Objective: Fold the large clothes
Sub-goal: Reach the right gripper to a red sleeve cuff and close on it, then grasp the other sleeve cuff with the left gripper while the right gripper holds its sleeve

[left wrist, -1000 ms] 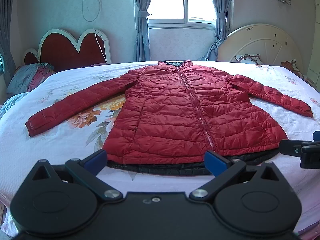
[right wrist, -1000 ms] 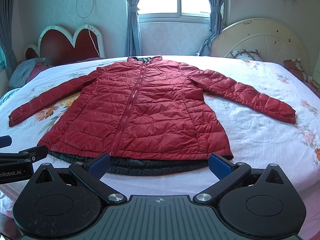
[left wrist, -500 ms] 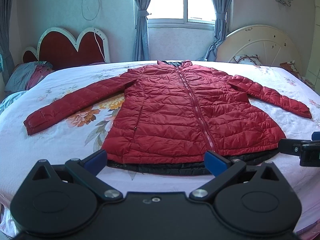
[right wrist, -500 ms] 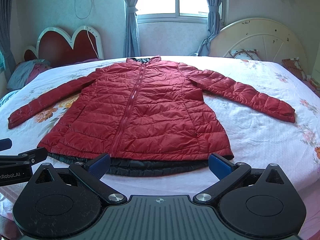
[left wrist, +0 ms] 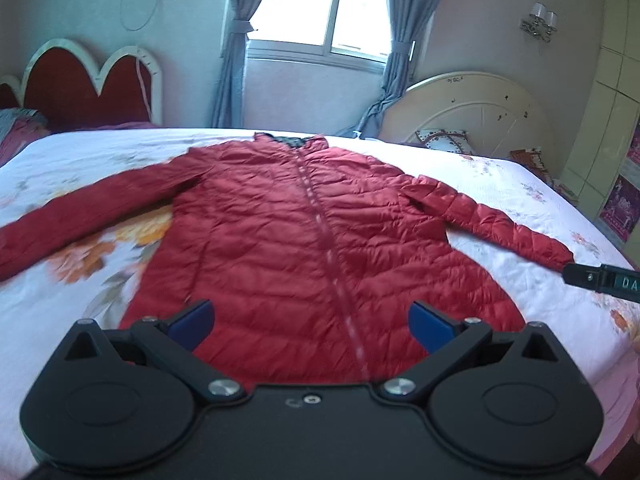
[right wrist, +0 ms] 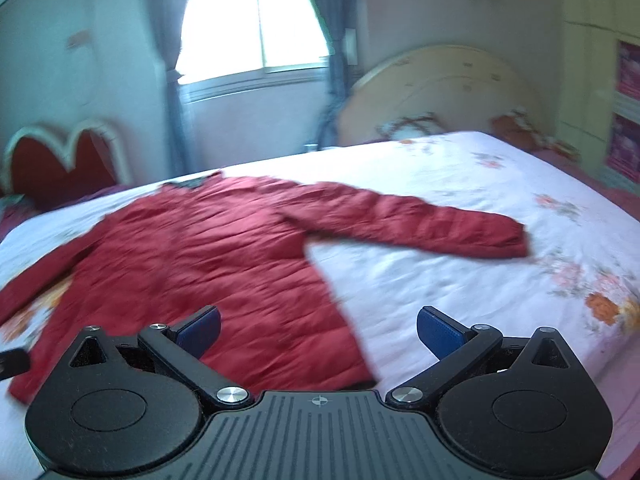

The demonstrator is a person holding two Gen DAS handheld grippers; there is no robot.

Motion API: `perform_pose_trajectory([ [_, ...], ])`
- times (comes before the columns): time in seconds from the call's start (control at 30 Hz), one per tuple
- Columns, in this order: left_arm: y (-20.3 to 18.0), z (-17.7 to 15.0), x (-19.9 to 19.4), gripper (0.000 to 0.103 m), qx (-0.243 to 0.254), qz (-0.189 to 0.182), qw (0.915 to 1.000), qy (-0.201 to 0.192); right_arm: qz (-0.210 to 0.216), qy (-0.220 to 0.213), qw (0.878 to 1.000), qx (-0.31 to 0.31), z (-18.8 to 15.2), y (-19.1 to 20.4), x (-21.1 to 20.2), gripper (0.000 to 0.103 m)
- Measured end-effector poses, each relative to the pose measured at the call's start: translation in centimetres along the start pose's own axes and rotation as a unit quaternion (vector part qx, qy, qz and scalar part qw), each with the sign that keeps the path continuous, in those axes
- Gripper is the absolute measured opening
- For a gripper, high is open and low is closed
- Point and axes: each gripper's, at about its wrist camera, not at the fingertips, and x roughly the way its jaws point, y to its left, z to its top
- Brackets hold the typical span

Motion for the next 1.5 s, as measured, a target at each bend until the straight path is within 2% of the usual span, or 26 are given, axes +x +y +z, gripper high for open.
perform_pose_trajectory([
  [0.13,-1.5,2.1,4.1,0.103,0.001,-0.026,0.9995,0.015,-0.018,-0.007,0.998,0.054,2.1,-4.2,3.3,0.103],
  [0.23,-3.0,3.6,7.6,0.103,0.003,-0.029,0.9989,0.035,-0.032,-0.001,0.995,0.091,3.5,-7.6,6.5,0.103],
  [0.4,-4.8,5.4,12.9,0.101,0.001,-0.020,0.9981,0.058,-0.037,-0.005,0.980,0.196,4.7,-14.8,11.5,0.102],
  [0.43,-5.0,5.7,13.7,0.096,-0.004,-0.014,0.9981,0.059,-0.041,-0.005,0.978,0.206,4.8,-16.0,12.4,0.080],
  [0.47,-5.3,6.2,14.5,0.093,-0.006,-0.007,0.9980,0.063,-0.040,-0.001,0.975,0.218,4.9,-17.2,13.4,0.068],
  [0.5,-5.6,6.5,15.4,0.093,-0.008,0.001,0.9978,0.066,-0.039,0.006,0.971,0.234,5.0,-18.3,14.3,0.064],
  [0.6,-6.3,7.6,17.2,0.094,-0.014,0.023,0.9972,0.069,-0.028,0.019,0.960,0.278,4.6,-21.0,16.7,0.064],
  [0.77,-7.2,9.2,19.1,0.094,-0.005,0.035,0.9967,0.073,-0.017,0.037,0.940,0.339,3.2,-23.6,19.6,0.064],
  [0.83,-7.4,9.5,19.8,0.094,-0.001,0.041,0.9959,0.080,-0.016,0.030,0.932,0.361,2.7,-24.4,20.2,0.064],
  [1.0,-6.7,10.0,20.5,0.094,-0.013,0.047,0.9955,0.082,-0.026,0.005,0.927,0.374,3.2,-25.0,20.6,0.064],
  [1.07,-6.1,10.3,20.8,0.094,-0.025,0.047,0.9952,0.083,-0.035,-0.002,0.928,0.372,3.5,-25.2,20.9,0.060],
  [1.13,-5.3,10.6,21.1,0.094,-0.029,0.048,0.9950,0.082,-0.048,0.000,0.929,0.368,3.9,-25.3,21.3,0.037],
  [1.23,-4.3,11.0,21.7,0.092,-0.024,0.050,0.9950,0.083,-0.064,0.006,0.932,0.358,4.6,-25.6,21.9,0.018],
  [1.37,-2.3,11.4,22.4,0.091,-0.015,0.065,0.9943,0.082,-0.069,-0.021,0.950,0.303,7.5,-23.5,22.1,0.012],
  [1.43,-0.9,11.5,22.8,0.096,-0.020,0.064,0.9940,0.087,-0.056,-0.032,0.962,0.266,9.4,-21.2,22.4,0.011],
  [1.5,1.0,11.8,23.2,0.097,-0.040,0.059,0.9934,0.091,-0.035,-0.044,0.975,0.217,11.4,-17.9,23.0,0.011],
])
